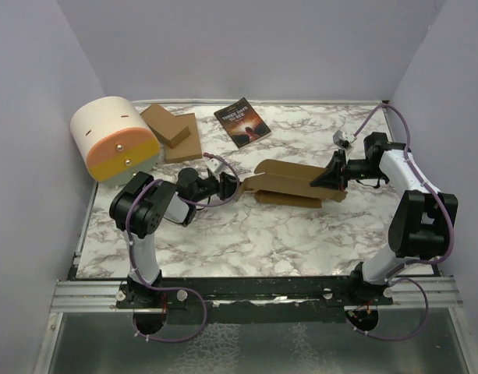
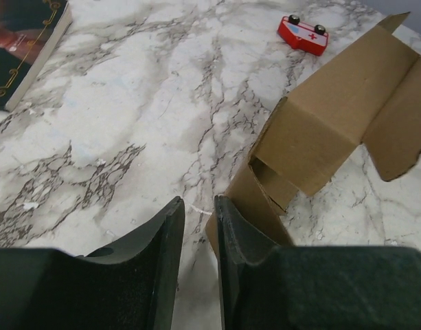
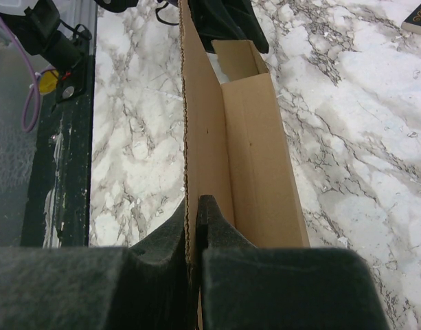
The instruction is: Fold the paper box
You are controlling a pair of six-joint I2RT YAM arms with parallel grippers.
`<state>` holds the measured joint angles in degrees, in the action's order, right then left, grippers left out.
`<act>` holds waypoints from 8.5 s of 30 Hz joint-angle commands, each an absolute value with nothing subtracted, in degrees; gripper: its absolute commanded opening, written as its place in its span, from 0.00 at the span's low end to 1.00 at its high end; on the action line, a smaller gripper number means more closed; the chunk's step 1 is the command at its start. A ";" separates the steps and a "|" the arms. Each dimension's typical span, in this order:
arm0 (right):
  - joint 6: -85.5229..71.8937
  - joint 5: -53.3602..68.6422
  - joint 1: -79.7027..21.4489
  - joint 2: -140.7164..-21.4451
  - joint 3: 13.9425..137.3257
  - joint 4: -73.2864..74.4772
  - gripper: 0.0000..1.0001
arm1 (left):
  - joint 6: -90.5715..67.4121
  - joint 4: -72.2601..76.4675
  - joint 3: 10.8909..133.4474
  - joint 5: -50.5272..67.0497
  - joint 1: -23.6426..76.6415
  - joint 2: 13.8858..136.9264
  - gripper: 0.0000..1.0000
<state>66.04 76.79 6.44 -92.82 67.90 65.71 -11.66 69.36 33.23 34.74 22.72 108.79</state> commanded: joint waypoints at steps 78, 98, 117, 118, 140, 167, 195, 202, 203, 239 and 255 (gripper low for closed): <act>63.75 75.34 6.33 -92.00 66.79 63.00 0.01 | -22.02 77.71 37.03 42.08 26.66 114.79 0.11; 65.02 75.97 6.33 -92.36 67.14 64.37 0.01 | -17.39 83.38 34.54 39.85 29.51 115.75 0.33; 66.13 76.48 6.33 -92.62 67.41 65.53 0.01 | -12.09 91.55 31.15 27.06 34.65 115.78 0.43; 66.24 76.56 6.33 -92.58 67.41 65.67 0.01 | -12.11 91.66 31.18 25.98 34.90 115.95 0.43; 67.40 76.76 6.33 -92.93 67.70 66.74 0.01 | -11.77 96.92 34.07 10.11 40.69 120.45 0.50; 68.20 77.26 6.32 -93.35 67.84 67.59 0.01 | -9.77 97.76 38.19 -8.60 46.73 123.93 0.26; 45.74 75.80 4.66 -85.63 62.29 46.90 0.02 | -7.72 85.58 38.93 -17.11 48.00 119.44 0.22; 41.24 75.00 4.04 -83.88 60.82 42.65 0.02 | -6.06 80.72 40.21 -19.07 48.03 118.69 0.00; 39.90 74.64 3.71 -83.46 60.53 41.47 0.02 | -5.88 79.03 40.59 -19.46 48.00 118.47 0.00; 18.41 61.11 -2.82 -79.15 60.39 23.40 0.03 | -3.47 55.09 45.47 -19.89 47.10 113.57 0.21; 17.18 58.91 -2.86 -79.45 59.16 21.93 0.03 | -9.82 62.13 40.61 -17.72 46.69 109.15 0.35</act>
